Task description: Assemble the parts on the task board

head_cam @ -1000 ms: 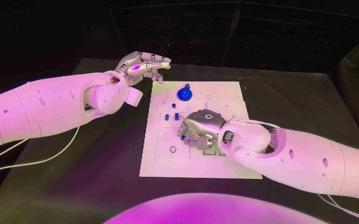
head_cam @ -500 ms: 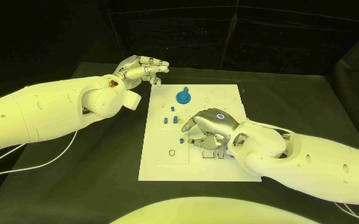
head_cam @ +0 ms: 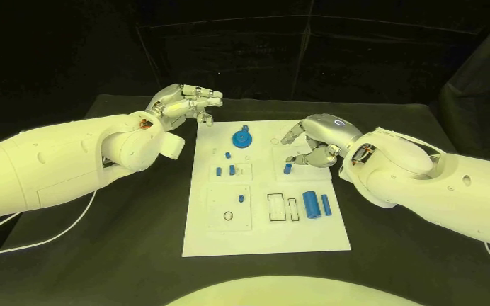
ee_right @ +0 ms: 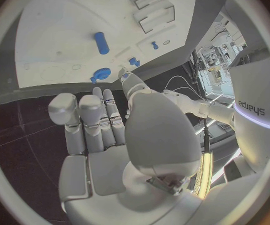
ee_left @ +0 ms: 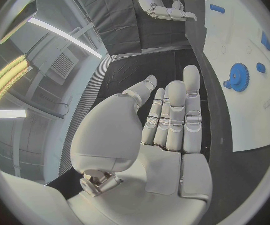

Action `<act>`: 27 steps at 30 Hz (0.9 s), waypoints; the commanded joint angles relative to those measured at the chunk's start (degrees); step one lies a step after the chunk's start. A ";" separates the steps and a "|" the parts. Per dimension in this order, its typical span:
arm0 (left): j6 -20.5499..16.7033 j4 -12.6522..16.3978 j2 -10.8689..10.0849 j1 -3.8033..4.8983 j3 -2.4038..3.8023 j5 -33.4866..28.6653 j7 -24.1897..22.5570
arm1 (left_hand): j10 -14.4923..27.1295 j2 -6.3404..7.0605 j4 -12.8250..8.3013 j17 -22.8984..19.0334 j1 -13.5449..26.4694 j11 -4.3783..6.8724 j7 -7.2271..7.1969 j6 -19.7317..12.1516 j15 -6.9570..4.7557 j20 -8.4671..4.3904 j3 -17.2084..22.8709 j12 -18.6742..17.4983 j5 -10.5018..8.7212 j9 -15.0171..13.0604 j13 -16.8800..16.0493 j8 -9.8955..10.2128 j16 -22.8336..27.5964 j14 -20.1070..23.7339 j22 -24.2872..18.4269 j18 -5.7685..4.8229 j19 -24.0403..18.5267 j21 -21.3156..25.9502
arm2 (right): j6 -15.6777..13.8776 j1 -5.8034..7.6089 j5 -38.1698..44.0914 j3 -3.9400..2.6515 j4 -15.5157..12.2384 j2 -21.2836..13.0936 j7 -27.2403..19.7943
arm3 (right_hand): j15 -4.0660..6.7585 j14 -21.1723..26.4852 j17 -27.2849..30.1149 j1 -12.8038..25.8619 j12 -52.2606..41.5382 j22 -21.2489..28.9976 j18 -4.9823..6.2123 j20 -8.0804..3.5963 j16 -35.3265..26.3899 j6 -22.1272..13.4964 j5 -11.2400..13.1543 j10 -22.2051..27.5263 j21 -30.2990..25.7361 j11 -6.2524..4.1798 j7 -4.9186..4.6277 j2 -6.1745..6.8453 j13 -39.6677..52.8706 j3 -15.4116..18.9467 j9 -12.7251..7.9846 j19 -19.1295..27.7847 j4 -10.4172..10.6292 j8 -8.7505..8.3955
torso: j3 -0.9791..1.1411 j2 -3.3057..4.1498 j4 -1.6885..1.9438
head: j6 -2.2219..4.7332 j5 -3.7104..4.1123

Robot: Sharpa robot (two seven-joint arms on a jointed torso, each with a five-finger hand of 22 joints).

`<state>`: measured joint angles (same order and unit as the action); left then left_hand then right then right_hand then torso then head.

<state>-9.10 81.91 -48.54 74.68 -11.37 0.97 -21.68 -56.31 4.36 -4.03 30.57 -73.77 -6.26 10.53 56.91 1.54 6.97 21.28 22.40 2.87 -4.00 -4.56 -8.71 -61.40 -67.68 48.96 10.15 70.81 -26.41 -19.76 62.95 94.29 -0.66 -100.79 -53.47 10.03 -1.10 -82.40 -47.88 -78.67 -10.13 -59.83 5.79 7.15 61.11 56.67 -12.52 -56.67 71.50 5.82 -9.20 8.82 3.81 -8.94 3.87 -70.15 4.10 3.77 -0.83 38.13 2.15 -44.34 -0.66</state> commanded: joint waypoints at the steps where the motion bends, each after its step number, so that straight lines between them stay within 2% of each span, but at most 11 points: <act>1: -0.40 -0.03 0.20 0.06 0.03 -0.24 -1.28 | 0.05 -0.49 0.16 -0.10 -0.14 -0.31 0.18 0.02 0.10 0.18 0.27 0.39 0.09 -0.04 0.07 -0.37 0.34 0.24 -0.12 0.24 0.06 0.33 | 2.18 0.27 0.84 -0.07 0.61 -0.04 1.26 | 0.16 -0.03 0.42 -0.95 -0.40 0.20 0.94 -0.09 -0.42 -0.14 -0.22 0.85 -0.39 0.15 0.56 -0.10 -0.07 0.85 0.01 -0.18 0.14 0.05 | 0.00 0.06 0.05 | 0.17 0.38; 5: -0.67 -0.12 0.32 0.05 0.02 -0.24 -1.59 | 0.01 -0.52 0.10 -0.15 -0.23 -0.28 0.15 0.04 0.08 0.18 0.33 0.46 0.09 -0.06 0.07 -0.46 0.34 0.25 -0.15 0.25 0.09 0.35 | 4.92 0.39 1.47 -0.07 1.49 0.31 1.78 | 0.15 -0.19 0.41 -1.47 -0.56 0.08 0.90 -0.07 -0.29 -0.33 -0.23 1.22 -0.34 0.17 0.72 -0.51 -0.07 1.46 -0.02 -0.38 0.32 -0.02 | -0.05 0.05 0.10 | 0.24 0.46; 10: -0.76 -0.19 0.27 0.04 0.02 -0.24 -1.66 | 0.01 -0.52 0.10 -0.15 -0.23 -0.28 0.15 0.04 0.08 0.18 0.33 0.46 0.09 -0.06 0.07 -0.46 0.34 0.25 -0.15 0.25 0.09 0.35 | 10.11 0.42 1.80 -0.04 2.01 0.99 2.08 | 0.34 -0.55 0.33 -1.99 -1.43 -0.87 0.69 -0.20 -0.05 -0.01 -0.27 0.34 0.28 -0.09 0.84 -1.18 0.02 2.21 0.03 -1.30 0.65 0.10 | 0.03 0.10 0.01 | 0.02 0.18; 16: -0.74 -0.29 0.28 0.05 0.02 -0.24 -1.63 | 0.01 -0.52 0.10 -0.15 -0.23 -0.28 0.15 0.04 0.08 0.18 0.33 0.46 0.09 -0.06 0.07 -0.46 0.34 0.25 -0.15 0.25 0.09 0.35 | 13.97 0.41 1.89 0.02 2.15 1.70 2.09 | 0.58 -0.64 0.65 -2.32 -2.09 -1.21 0.61 -0.39 -0.16 0.26 -0.30 -0.89 0.49 -0.38 0.99 -1.65 0.00 2.78 0.03 -1.73 0.92 0.12 | 0.04 0.09 -0.02 | -0.13 0.12; 22: -0.69 -0.38 0.33 0.05 0.02 -0.24 -1.61 | 0.01 -0.52 0.10 -0.15 -0.23 -0.28 0.15 0.04 0.08 0.18 0.33 0.46 0.09 -0.06 0.07 -0.46 0.34 0.25 -0.15 0.25 0.09 0.35 | 15.50 0.38 1.91 0.09 2.58 2.39 1.89 | 0.79 -0.80 0.55 -3.03 -2.38 -1.85 0.47 -0.59 0.01 0.54 -0.36 -2.13 0.90 -0.64 1.13 -2.38 -0.06 2.75 0.03 -2.28 0.89 0.15 | 0.06 0.08 0.01 | -0.23 0.08; 27: -0.60 -0.43 0.37 0.04 0.02 -0.24 -1.53 | 0.01 -0.52 0.10 -0.15 -0.23 -0.28 0.15 0.04 0.08 0.18 0.33 0.46 0.09 -0.06 0.07 -0.46 0.34 0.25 -0.15 0.25 0.09 0.35 | 15.60 0.33 1.92 0.13 3.42 3.28 1.72 | 0.95 -0.96 0.50 -4.45 -1.97 -2.15 0.38 -0.76 0.20 0.92 0.81 -3.18 1.11 -0.73 1.02 -3.69 -0.23 1.54 0.01 -2.60 0.65 0.12 | 0.09 0.08 -0.04 | -0.24 0.07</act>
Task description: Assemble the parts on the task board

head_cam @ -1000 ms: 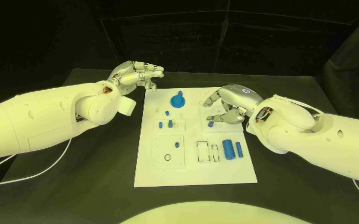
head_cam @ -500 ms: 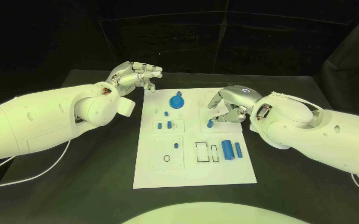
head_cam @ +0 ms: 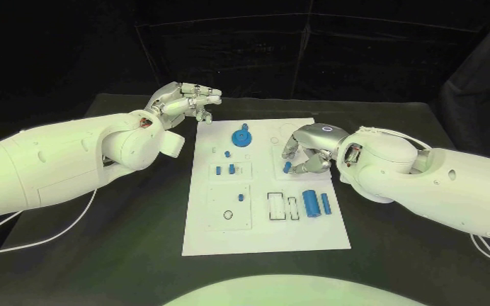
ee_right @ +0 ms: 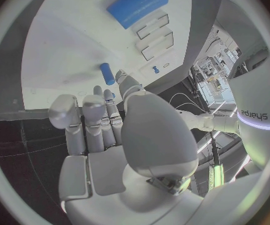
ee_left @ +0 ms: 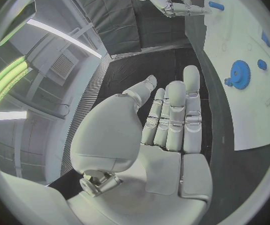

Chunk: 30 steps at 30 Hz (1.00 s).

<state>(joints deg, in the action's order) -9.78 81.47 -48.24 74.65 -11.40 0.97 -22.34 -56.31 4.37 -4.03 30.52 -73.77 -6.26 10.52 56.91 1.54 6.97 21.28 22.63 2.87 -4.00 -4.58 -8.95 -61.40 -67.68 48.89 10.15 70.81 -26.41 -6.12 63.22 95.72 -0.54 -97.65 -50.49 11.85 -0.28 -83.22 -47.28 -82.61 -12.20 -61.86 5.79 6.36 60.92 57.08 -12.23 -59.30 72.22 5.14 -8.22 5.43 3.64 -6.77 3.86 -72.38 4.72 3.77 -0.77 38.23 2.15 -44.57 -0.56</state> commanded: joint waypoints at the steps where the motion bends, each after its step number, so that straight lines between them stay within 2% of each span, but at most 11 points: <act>1: 0.09 0.00 0.09 0.07 0.04 -0.23 -0.86 | 0.01 -0.53 0.10 -0.09 -0.22 -0.28 0.16 0.04 0.08 0.18 0.33 0.23 0.09 -0.06 0.08 -0.22 0.34 0.25 -0.09 0.25 0.09 0.35 | 1.96 0.04 0.49 0.01 0.46 0.50 -0.14 | 0.16 -0.17 -0.14 -0.81 0.23 -0.22 0.35 0.00 0.46 0.62 0.84 -0.85 0.45 -0.06 0.00 -0.56 -0.08 -1.03 0.02 -0.46 -0.02 0.12 | 0.00 -0.03 -0.04 | -0.01 -0.03; 7: 0.16 -0.01 0.08 0.07 0.04 -0.23 -0.79 | 0.01 -0.53 0.09 -0.12 -0.22 -0.28 0.16 0.04 0.07 0.18 0.33 0.24 0.09 -0.06 0.08 -0.24 0.35 0.26 -0.10 0.25 0.10 0.35 | 2.13 -0.21 0.77 0.04 1.28 1.41 -0.36 | 0.45 -0.60 -1.33 -1.99 1.10 -1.62 0.07 -0.24 1.64 1.91 2.47 -3.93 1.41 -0.38 0.02 -1.62 -0.06 -4.22 0.11 -1.41 0.10 0.39 | 0.01 0.04 -0.03 | -0.18 -0.12; 10: 0.26 -0.04 0.05 0.07 0.04 -0.23 -0.77 | 0.00 -0.52 0.08 -0.26 -0.22 -0.28 0.16 0.04 0.06 0.18 0.33 0.30 0.08 -0.07 0.09 -0.31 0.40 0.31 -0.14 0.26 0.12 0.38 | 2.63 -0.29 0.83 0.05 1.55 1.62 -0.38 | 0.73 -1.08 -3.07 -2.19 1.09 -3.48 -0.31 -0.48 3.13 3.72 4.19 -6.75 2.67 -0.75 -0.04 -2.20 0.11 -6.10 0.31 -2.59 0.40 0.96 | -0.02 -0.04 -0.06 | -0.31 -0.03; 21: 0.37 -0.11 0.01 0.07 0.04 -0.23 -0.71 | 0.00 -0.52 0.08 -0.26 -0.22 -0.28 0.16 0.04 0.06 0.18 0.33 0.30 0.08 -0.07 0.09 -0.31 0.40 0.31 -0.14 0.26 0.12 0.38 | 3.78 -0.50 1.48 0.11 1.95 2.02 0.12 | 0.94 -1.29 -4.47 -1.93 2.97 -5.30 -0.68 -0.77 4.62 5.32 4.76 -9.18 3.97 -1.08 0.07 -1.21 0.07 -9.19 0.19 -3.60 0.57 0.82 | -0.02 -0.08 -0.06 | -0.51 -0.02; 25: 0.44 -0.11 -0.04 0.07 0.04 -0.23 -0.61 | 0.00 -0.52 0.08 -0.26 -0.22 -0.28 0.16 0.04 0.06 0.18 0.33 0.30 0.08 -0.07 0.09 -0.31 0.40 0.31 -0.14 0.26 0.12 0.38 | 1.93 -0.55 2.16 0.13 1.91 2.03 0.41 | 1.05 -1.33 -4.93 -2.22 3.49 -5.79 -0.77 -0.85 5.09 5.96 5.50 -10.05 4.31 -1.16 0.10 -1.34 0.13 -10.55 0.21 -3.83 0.35 0.85 | -0.03 -0.06 -0.04 | -0.48 0.01; 27: 0.49 -0.14 -0.06 0.07 0.04 -0.23 -0.51 | 0.00 -0.52 0.08 -0.26 -0.22 -0.28 0.16 0.04 0.06 0.18 0.33 0.30 0.08 -0.07 0.09 -0.31 0.40 0.31 -0.14 0.26 0.12 0.38 | 0.11 -0.58 2.53 0.13 1.79 2.00 0.45 | 1.06 -1.28 -4.90 -2.48 3.95 -5.91 -0.79 -0.90 5.19 6.24 6.80 -10.47 4.42 -1.18 0.06 -1.45 0.14 -11.73 0.19 -3.85 0.07 0.76 | -0.03 -0.04 -0.03 | -0.48 0.02; 30: 0.52 -0.18 -0.09 0.07 0.04 -0.23 -0.44 | 0.04 -0.47 0.12 -0.19 -0.10 -0.31 0.19 -0.03 0.07 0.18 0.28 0.34 0.08 -0.07 0.11 -0.38 0.34 0.28 -0.19 0.26 0.14 0.42 | -2.88 -0.64 3.01 0.13 1.54 1.92 0.26 | 1.08 -1.24 -5.00 -2.79 4.28 -6.02 -0.80 -0.92 5.34 6.55 7.16 -10.90 4.51 -1.22 0.05 -1.49 0.18 -12.83 0.19 -3.86 -0.33 0.74 | -0.06 -0.07 0.02 | -0.42 0.05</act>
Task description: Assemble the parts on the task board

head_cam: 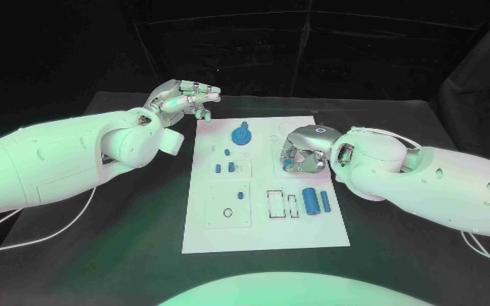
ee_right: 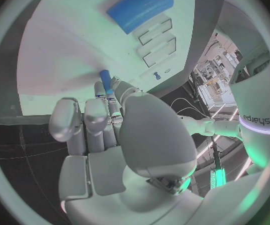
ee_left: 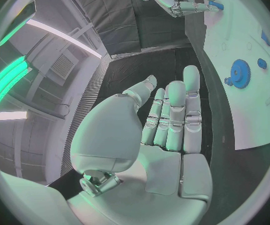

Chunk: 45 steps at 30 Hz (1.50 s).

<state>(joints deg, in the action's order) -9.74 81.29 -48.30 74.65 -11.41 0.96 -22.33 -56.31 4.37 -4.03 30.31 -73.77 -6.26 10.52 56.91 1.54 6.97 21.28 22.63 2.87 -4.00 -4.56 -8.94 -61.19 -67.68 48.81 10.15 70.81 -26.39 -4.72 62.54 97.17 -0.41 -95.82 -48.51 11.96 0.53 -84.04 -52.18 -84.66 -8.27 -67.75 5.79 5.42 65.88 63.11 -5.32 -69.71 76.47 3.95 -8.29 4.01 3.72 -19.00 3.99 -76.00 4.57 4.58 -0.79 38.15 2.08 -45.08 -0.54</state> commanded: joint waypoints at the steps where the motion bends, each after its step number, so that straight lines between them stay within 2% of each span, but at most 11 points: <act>1: 0.49 -0.01 -0.04 0.07 0.05 -0.23 -0.44 | 0.04 -0.47 0.12 0.02 -0.10 -0.31 0.19 -0.03 0.08 0.19 0.28 0.34 0.08 -0.07 0.09 -0.39 0.13 0.28 -0.10 0.26 0.14 0.40 | -5.12 0.03 1.67 0.00 -0.40 -0.11 0.05 | 0.29 -0.43 -0.15 -0.85 0.44 -0.19 -0.80 0.02 0.44 0.61 0.28 -0.58 0.30 -0.04 0.12 -0.07 0.11 -0.91 0.06 -0.26 -0.33 -0.07 | -0.04 -0.02 0.07 | 0.04 0.01; 9: 0.39 -0.06 -0.25 0.08 0.05 -0.23 -0.32 | 0.04 -0.47 0.12 0.02 -0.10 -0.31 0.19 -0.03 0.08 0.19 0.28 0.34 0.08 -0.07 0.09 -0.39 0.13 0.28 -0.10 0.26 0.14 0.40 | -13.36 -0.04 -0.98 -0.03 -3.26 -2.01 -2.60 | 0.23 -0.53 -0.87 -0.83 1.29 -1.06 -0.97 0.03 1.16 0.87 0.06 -1.06 0.93 0.03 0.02 0.46 0.13 -2.99 0.01 -0.70 -1.19 -0.31 | -0.07 -0.21 -0.11 | 0.05 -0.16; 15: 0.43 -0.23 -0.24 0.08 0.05 -0.23 -0.12 | 0.07 -0.46 0.14 0.02 -0.06 -0.32 0.20 -0.07 0.08 0.19 0.27 0.35 0.08 -0.07 0.10 -0.41 0.12 0.27 -0.12 0.26 0.15 0.41 | -15.69 0.02 -7.31 -0.07 -7.30 -4.48 -4.73 | 0.13 -0.31 -0.22 -0.68 1.91 -0.49 -0.83 0.09 0.84 0.80 -0.38 -1.07 0.62 0.16 -0.13 0.81 0.11 -4.26 -0.05 -0.20 -1.73 -0.53 | -0.17 -0.34 -0.15 | 0.07 -0.26; 20: 0.48 -0.27 -0.14 0.08 0.05 -0.23 -0.09 | 0.07 -0.46 0.14 0.02 -0.06 -0.32 0.20 -0.07 0.08 0.19 0.27 0.35 0.08 -0.07 0.10 -0.41 0.12 0.27 -0.12 0.26 0.15 0.41 | -14.90 0.04 -9.95 -0.08 -9.69 -4.38 -6.12 | 0.10 -0.27 -0.21 -0.59 2.08 -0.48 -0.82 0.12 0.85 0.77 -0.45 -1.09 0.62 0.21 -0.18 0.93 0.12 -4.60 -0.06 -0.15 -1.88 -0.58 | -0.13 -0.29 -0.12 | 0.10 -0.39; 24: 0.46 -0.27 0.00 0.08 0.05 -0.23 -0.12 | 0.10 -0.45 0.15 0.00 -0.03 -0.33 0.21 -0.10 0.09 0.19 0.25 0.36 0.08 -0.06 0.10 -0.42 0.12 0.28 -0.14 0.26 0.16 0.42 | -13.40 0.01 -11.34 -0.05 -9.83 -2.38 -7.33 | 0.09 -0.27 -0.25 -0.52 2.14 -0.51 -0.83 0.13 0.89 0.76 -0.48 -1.10 0.64 0.23 -0.20 1.01 0.12 -4.68 -0.06 -0.15 -1.92 -0.60 | -0.20 -0.24 -0.01 | -0.06 -0.59; 28: 0.40 -0.39 0.27 0.08 0.05 -0.23 -0.26 | 0.12 -0.45 0.16 -0.02 0.00 -0.34 0.22 -0.13 0.09 0.19 0.24 0.36 0.08 -0.06 0.11 -0.43 0.12 0.28 -0.15 0.26 0.16 0.43 | -11.56 -0.67 -9.24 0.04 -8.87 0.80 -8.81 | 0.05 -0.25 -0.25 -0.44 2.33 -0.58 -0.84 0.16 0.93 0.72 -0.77 -1.13 0.69 0.26 -0.23 1.12 0.13 -5.06 -0.07 -0.15 -2.13 -0.65 | -0.14 -0.24 -0.09 | -0.44 -1.53; 32: 0.44 -0.43 0.58 0.08 0.05 -0.23 -0.27 | 0.12 -0.45 0.16 -0.02 0.00 -0.34 0.22 -0.13 0.09 0.19 0.24 0.36 0.08 -0.06 0.11 -0.43 0.12 0.28 -0.15 0.26 0.16 0.43 | -9.95 -1.45 -6.72 1.57 -8.02 3.33 -10.18 | 0.04 -0.25 -0.26 -0.43 2.43 -0.63 -0.85 0.17 0.96 0.72 -0.80 -1.10 0.73 0.28 -0.25 1.19 0.12 -5.21 -0.07 -0.16 -2.25 -0.66 | -0.27 -0.22 0.09 | -0.74 -1.72; 34: 0.40 -0.46 0.71 0.08 0.05 -0.23 -0.32 | 0.12 -0.45 0.16 -0.02 0.00 -0.34 0.22 -0.13 0.09 0.19 0.24 0.36 0.08 -0.06 0.11 -0.43 0.12 0.28 -0.15 0.26 0.16 0.43 | -9.26 -1.85 -5.97 2.09 -7.23 4.69 -10.71 | 0.03 -0.25 -0.28 -0.44 2.51 -0.67 -0.85 0.18 0.99 0.71 -0.82 -1.08 0.75 0.30 -0.27 1.17 0.11 -5.35 -0.07 -0.17 -2.33 -0.67 | -0.22 -0.21 -0.12 | -0.92 -2.15; 38: 0.37 -0.48 0.93 0.08 0.05 -0.23 -0.32 | 0.16 -0.45 0.16 -0.02 0.01 -0.34 0.23 -0.19 0.10 0.20 0.24 0.37 0.09 -0.05 0.12 -0.44 0.11 0.28 -0.17 0.26 0.17 0.44 | -8.47 -2.95 -4.55 2.59 -6.10 6.40 -11.30 | 0.01 -0.28 -0.49 -0.42 2.61 -0.86 -0.89 0.20 1.14 0.65 -0.84 -1.07 0.87 0.33 -0.31 1.12 0.11 -5.56 -0.08 -0.27 -2.42 -0.71 | -0.17 -0.15 -0.05 | -1.36 -2.57; 42: 0.41 -0.54 1.09 0.08 0.05 -0.23 -0.29 | 0.16 -0.45 0.16 -0.02 0.01 -0.34 0.23 -0.19 0.10 0.20 0.24 0.37 0.09 -0.05 0.12 -0.44 0.11 0.28 -0.17 0.26 0.17 0.44 | -7.82 -3.77 -3.68 2.77 -5.04 7.67 -11.71 | -0.01 -0.28 -0.45 -0.42 2.70 -0.90 -0.90 0.21 1.14 0.60 -0.86 -1.04 0.90 0.37 -0.34 1.13 0.10 -5.72 -0.09 -0.28 -2.53 -0.74 | -0.12 -0.15 -0.21 | -1.58 -2.92; 45: 0.50 -0.56 1.24 0.08 0.05 -0.23 -0.28 | 0.16 -0.45 0.16 -0.02 0.01 -0.34 0.23 -0.19 0.10 0.20 0.24 0.37 0.09 -0.05 0.12 -0.44 0.11 0.28 -0.17 0.26 0.17 0.44 | -7.11 -4.37 -3.00 2.84 -4.20 8.50 -11.94 | -0.03 -0.28 -0.47 -0.42 2.80 -0.91 -0.90 0.23 1.18 0.55 -0.90 -1.02 0.91 0.39 -0.37 1.14 0.10 -5.87 -0.10 -0.27 -2.65 -0.76 | -0.14 -0.19 -0.09 | -1.82 -3.01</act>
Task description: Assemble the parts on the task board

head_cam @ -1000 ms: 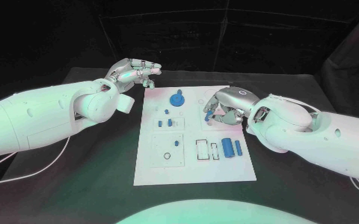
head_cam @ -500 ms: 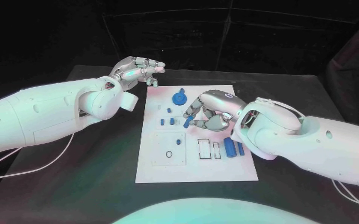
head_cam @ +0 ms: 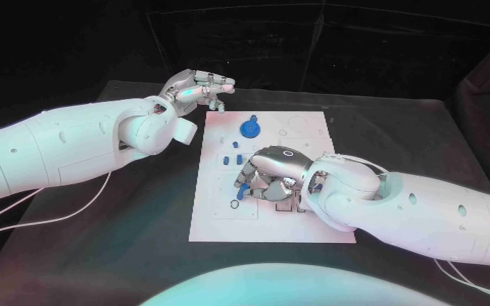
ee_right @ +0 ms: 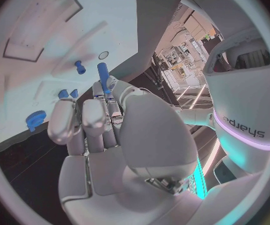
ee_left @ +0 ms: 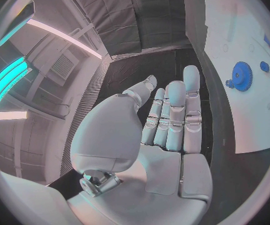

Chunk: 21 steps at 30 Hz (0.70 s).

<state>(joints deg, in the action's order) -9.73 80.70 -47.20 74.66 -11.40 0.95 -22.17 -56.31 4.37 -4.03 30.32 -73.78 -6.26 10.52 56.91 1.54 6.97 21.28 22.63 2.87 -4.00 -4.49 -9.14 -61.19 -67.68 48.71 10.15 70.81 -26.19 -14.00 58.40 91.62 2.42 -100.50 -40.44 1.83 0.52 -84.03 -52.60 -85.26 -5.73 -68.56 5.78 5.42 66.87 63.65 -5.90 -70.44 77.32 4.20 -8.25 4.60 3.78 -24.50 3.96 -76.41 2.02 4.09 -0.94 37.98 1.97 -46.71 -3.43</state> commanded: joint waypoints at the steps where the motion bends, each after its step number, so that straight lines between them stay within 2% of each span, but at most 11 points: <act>1: 0.52 0.03 0.17 0.08 0.04 -0.22 -0.44 | 0.16 -0.45 0.16 -0.03 0.01 -0.34 0.23 -0.18 0.10 0.20 0.25 0.37 0.09 -0.05 0.05 -0.24 0.11 0.28 -0.07 0.26 0.18 0.24 | 2.28 -0.39 2.71 0.02 0.73 0.65 -1.88 | -0.04 -0.29 -0.05 0.19 0.32 -0.12 -0.90 0.24 0.20 -0.02 -0.35 -0.27 0.08 0.16 -0.44 0.58 0.03 -0.45 -0.07 0.14 -0.16 -0.29 | 0.01 -0.01 0.06 | -0.22 -0.17; 8: 0.62 -0.08 0.33 0.08 0.04 -0.23 -0.42 | 0.20 -0.45 0.16 -0.06 0.02 -0.35 0.24 -0.24 0.10 0.20 0.25 0.38 0.09 -0.05 0.06 -0.25 0.11 0.28 -0.10 0.26 0.19 0.25 | 1.67 -1.12 3.93 0.05 1.57 1.77 -2.20 | -0.09 -0.29 -0.14 0.22 0.50 -0.19 -0.90 0.28 0.31 -0.06 -0.67 -0.29 0.14 0.21 -0.49 0.58 0.05 -0.86 -0.06 0.15 -0.46 -0.29 | 0.06 -0.04 0.06 | -0.34 -0.53; 21: 0.72 -0.16 0.46 0.08 0.04 -0.23 -0.32 | 0.20 -0.45 0.16 -0.06 0.02 -0.35 0.24 -0.24 0.10 0.20 0.25 0.38 0.09 -0.05 0.06 -0.25 0.11 0.28 -0.10 0.26 0.19 0.25 | 1.23 -1.33 5.49 0.05 2.29 2.79 -1.37 | -0.11 -0.30 -0.23 0.26 0.61 -0.29 -0.92 0.30 0.41 -0.07 -0.81 -0.31 0.22 0.24 -0.52 0.61 0.06 -1.08 -0.06 0.11 -0.63 -0.29 | 0.02 -0.02 0.06 | -0.48 -0.65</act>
<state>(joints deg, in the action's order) -9.65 80.53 -46.81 74.66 -11.41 0.95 -22.16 -56.31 4.37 -4.03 30.32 -73.78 -6.26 10.52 56.91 1.54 6.97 21.28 22.63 2.87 -4.00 -4.50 -9.14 -61.19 -67.68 48.66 10.15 70.81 -26.19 -12.70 57.02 95.71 2.49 -98.16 -37.73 0.44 0.52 -84.03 -52.79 -84.95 -5.39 -68.80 5.79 5.42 67.06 63.62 -6.34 -70.43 77.32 4.22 -8.23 4.91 3.79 -25.20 3.93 -76.40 1.32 3.97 -0.92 37.94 2.01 -47.15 -4.05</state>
